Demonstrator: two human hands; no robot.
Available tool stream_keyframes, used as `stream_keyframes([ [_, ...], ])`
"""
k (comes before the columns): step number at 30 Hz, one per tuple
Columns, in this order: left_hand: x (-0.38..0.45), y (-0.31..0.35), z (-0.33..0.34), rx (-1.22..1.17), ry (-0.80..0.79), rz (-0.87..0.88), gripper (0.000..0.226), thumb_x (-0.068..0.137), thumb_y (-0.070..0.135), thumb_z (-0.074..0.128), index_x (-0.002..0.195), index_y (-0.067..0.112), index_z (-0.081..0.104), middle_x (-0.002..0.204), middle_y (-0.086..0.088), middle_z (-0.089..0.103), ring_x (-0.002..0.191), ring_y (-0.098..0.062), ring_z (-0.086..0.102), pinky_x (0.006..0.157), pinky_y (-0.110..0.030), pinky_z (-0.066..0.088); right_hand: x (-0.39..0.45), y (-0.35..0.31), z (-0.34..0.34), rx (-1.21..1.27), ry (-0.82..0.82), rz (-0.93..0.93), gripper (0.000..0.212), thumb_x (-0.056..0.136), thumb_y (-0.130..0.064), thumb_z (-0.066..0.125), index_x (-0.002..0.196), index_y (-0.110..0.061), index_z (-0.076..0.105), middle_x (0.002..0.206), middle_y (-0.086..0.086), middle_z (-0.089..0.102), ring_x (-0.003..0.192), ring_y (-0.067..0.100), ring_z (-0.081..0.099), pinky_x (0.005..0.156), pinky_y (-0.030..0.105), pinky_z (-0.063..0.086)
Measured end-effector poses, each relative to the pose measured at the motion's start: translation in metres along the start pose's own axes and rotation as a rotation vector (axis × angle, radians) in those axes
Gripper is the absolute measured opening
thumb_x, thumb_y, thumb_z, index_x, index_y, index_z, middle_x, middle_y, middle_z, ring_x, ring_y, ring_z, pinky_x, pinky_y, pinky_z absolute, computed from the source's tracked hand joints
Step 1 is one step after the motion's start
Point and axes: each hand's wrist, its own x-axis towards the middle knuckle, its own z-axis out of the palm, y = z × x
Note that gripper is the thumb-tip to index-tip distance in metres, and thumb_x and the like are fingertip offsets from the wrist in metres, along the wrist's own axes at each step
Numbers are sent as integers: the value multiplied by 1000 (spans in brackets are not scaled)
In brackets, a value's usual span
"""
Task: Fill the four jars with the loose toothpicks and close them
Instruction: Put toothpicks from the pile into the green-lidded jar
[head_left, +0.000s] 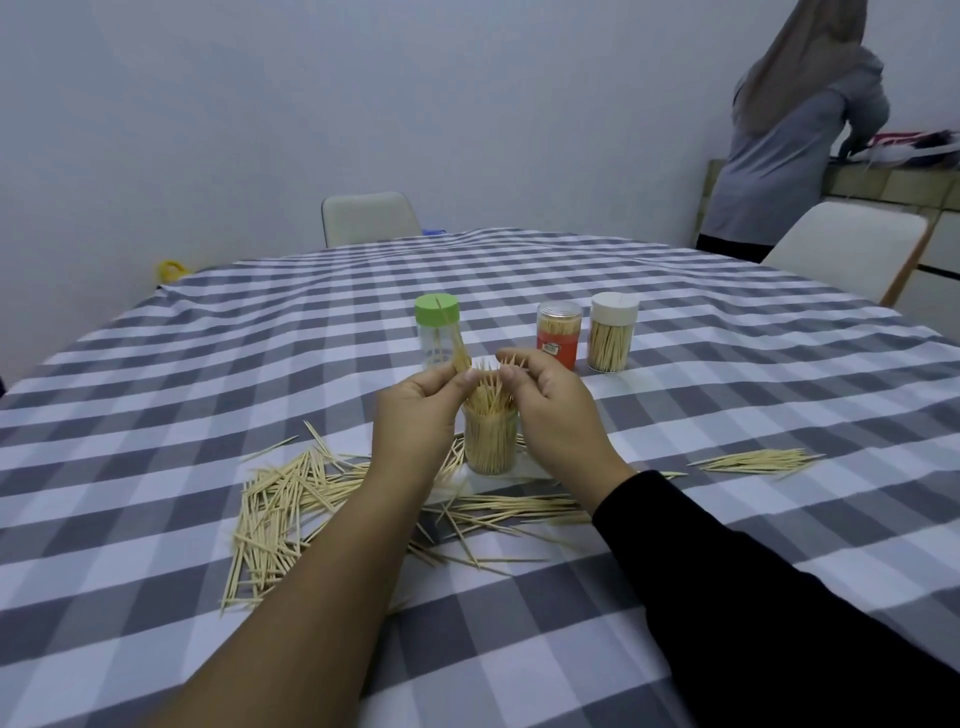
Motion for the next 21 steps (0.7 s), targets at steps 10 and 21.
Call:
stream_keyframes([
  [10,-3,7,-4,327,-26,129,24,90,24,63,70,37,64,61,24,62,63,22,54,56,1,37,-2,4,2,-5,-42,11,31,100,-27,41,101,-16,70,91,2,71,91,18,64,86,45,50],
  [21,-5,18,-11,401,-132,-118,21,98,25,46,99,14,63,94,-2,59,86,-18,54,81,-35,48,-1,7,-2,9,-30,-19,41,100,-20,42,141,-25,43,134,-4,55,121,8,51,106,33,40],
])
